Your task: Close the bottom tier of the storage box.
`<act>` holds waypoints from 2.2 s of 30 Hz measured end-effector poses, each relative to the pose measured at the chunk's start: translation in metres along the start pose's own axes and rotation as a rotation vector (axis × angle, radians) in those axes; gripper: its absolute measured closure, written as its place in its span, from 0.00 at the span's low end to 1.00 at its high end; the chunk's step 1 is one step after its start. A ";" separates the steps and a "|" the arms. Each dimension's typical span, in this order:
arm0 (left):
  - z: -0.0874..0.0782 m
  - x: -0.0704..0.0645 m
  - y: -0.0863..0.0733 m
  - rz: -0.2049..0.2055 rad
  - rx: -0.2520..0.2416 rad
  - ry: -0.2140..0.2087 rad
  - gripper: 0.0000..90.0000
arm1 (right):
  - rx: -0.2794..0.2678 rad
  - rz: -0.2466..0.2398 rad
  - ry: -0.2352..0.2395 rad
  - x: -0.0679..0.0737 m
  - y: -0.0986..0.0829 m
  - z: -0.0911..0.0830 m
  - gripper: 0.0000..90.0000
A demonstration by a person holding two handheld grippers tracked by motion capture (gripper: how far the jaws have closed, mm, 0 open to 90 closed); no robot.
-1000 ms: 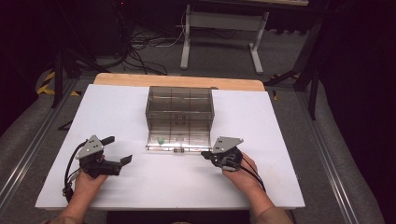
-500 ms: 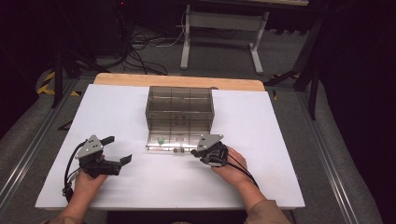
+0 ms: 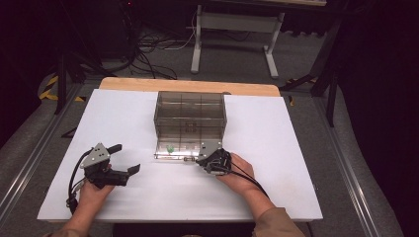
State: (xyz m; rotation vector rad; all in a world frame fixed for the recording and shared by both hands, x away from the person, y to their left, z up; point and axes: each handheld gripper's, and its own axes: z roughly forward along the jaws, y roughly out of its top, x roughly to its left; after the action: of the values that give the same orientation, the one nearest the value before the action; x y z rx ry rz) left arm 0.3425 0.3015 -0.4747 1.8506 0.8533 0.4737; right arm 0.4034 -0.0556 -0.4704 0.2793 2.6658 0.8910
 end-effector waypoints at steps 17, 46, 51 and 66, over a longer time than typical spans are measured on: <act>0.001 -0.001 0.000 -0.002 0.002 -0.001 0.00 | 0.013 0.012 -0.040 0.000 0.003 0.009 1.00; 0.001 -0.001 0.000 0.013 0.005 0.004 0.00 | 0.002 0.080 -0.150 -0.018 0.004 0.018 1.00; 0.001 -0.001 0.000 0.015 0.007 0.007 0.00 | 0.000 0.088 -0.159 -0.021 0.004 0.020 1.00; -0.001 -0.001 0.000 0.031 0.019 0.018 0.00 | -0.022 0.126 -0.199 -0.031 0.007 0.029 1.00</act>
State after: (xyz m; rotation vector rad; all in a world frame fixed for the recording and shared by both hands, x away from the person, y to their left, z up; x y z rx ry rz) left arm 0.3413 0.3012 -0.4740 1.8814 0.8448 0.5035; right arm 0.4432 -0.0435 -0.4807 0.5075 2.4759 0.8794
